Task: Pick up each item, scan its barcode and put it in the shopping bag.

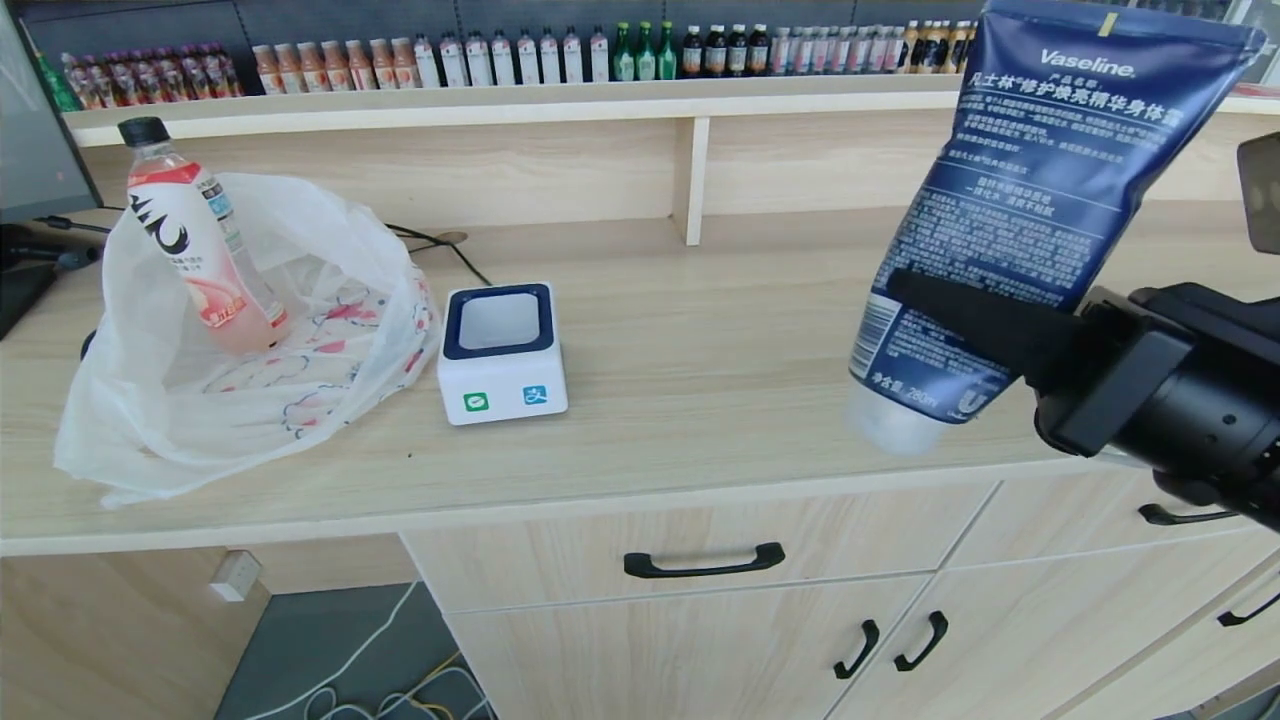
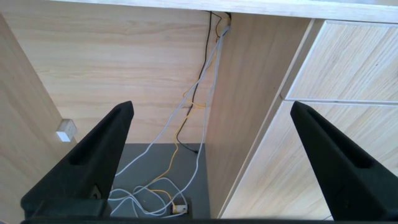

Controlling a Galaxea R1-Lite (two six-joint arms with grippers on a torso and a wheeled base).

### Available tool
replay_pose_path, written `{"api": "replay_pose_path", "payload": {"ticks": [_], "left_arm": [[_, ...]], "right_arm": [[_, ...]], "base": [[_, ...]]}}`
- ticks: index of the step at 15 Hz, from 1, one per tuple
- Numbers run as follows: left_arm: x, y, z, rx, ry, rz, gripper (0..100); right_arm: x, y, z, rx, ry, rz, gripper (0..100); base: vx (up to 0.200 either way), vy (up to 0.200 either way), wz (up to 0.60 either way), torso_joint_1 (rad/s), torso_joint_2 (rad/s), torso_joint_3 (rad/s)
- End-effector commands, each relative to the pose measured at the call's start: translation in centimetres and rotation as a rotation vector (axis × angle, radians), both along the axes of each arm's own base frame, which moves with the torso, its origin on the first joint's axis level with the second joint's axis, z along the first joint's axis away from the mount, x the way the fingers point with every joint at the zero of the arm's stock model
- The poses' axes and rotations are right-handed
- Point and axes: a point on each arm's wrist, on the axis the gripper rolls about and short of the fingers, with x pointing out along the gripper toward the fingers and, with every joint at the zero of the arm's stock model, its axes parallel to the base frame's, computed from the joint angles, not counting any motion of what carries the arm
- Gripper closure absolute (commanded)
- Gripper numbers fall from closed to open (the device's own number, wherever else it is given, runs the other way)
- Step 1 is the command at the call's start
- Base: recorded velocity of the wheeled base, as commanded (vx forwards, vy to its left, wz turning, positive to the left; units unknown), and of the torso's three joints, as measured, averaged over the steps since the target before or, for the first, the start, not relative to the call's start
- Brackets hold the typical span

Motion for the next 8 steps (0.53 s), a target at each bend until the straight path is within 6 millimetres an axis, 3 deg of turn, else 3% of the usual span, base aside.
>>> {"api": "replay_pose_path", "payload": {"ticks": [1,5,8], "left_arm": [[0.0,0.0,0.0,0.0,-0.001,0.0,0],[0.0,0.0,0.0,0.0,-0.001,0.0,0],[0.0,0.0,0.0,0.0,-0.001,0.0,0]], "right_arm": [[0.6,0.5,-0.6,-0.015,0.025,0.075,100],[0.8,1.1,-0.5,-0.053,0.008,0.261,100],[2.2,2.1,1.0,-0.03,-0.01,0.337,100]], "base": [[0.0,0.0,0.0,0.0,0.0,0.0],[0.0,0.0,0.0,0.0,0.0,0.0],[0.0,0.0,0.0,0.0,0.0,0.0]]}}
